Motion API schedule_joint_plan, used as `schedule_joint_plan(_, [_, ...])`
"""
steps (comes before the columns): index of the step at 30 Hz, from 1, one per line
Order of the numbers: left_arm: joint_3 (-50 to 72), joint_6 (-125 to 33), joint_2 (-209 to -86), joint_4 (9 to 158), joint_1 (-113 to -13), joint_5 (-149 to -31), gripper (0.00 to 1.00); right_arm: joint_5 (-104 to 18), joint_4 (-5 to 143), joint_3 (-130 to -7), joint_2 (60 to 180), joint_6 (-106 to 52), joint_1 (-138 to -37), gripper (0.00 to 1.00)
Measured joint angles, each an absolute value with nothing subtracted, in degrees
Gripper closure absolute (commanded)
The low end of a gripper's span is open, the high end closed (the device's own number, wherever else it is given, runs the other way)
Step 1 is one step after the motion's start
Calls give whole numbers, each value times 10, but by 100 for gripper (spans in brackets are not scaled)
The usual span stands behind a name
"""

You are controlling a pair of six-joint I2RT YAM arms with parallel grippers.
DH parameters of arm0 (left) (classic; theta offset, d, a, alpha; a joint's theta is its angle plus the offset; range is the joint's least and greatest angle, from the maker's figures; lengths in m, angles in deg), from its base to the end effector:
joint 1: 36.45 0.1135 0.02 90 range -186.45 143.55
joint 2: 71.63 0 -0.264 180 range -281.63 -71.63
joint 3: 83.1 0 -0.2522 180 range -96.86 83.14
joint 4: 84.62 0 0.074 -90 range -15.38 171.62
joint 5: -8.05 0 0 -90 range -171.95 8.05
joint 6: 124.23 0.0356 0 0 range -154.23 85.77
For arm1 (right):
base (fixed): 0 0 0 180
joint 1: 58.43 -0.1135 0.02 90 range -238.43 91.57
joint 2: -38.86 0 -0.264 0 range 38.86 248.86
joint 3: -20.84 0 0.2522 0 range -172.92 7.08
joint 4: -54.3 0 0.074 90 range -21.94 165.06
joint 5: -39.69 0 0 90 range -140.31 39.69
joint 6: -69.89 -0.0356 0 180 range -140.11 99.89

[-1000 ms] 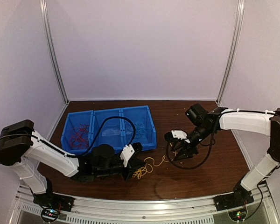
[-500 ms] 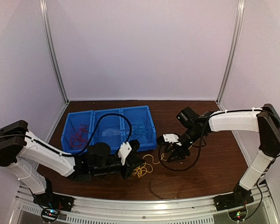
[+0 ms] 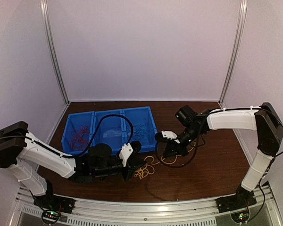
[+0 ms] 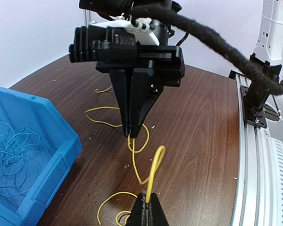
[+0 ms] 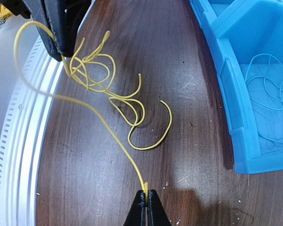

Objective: Untangle the cables

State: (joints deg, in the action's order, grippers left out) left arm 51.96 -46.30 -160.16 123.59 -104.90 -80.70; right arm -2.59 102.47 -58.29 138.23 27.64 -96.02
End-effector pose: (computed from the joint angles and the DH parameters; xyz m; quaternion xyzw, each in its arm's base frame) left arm 0.1115 -0.2802 0.1745 0.3699 0.7041 -0.3851 0.4681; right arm 0.2499 0.2256 0.1957 -0.6646 0.6092 0.3806 0.2058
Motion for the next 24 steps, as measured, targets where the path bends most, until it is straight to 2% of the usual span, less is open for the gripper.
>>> schedule_joint_plan(6, [520, -463, -1606, 1236, -1049, -807, 100, -13, 1036, -603, 1366, 244, -960, 100])
schedule_joint_plan(16, [519, -462, -1688, 1235, -1049, -808, 100, 62, 969, -634, 1224, 109, -956, 100])
schedule_joint_plan(24, [479, -457, -1707, 1287, -1049, -798, 100, 101, 971, -720, 1211, 11, -926, 100])
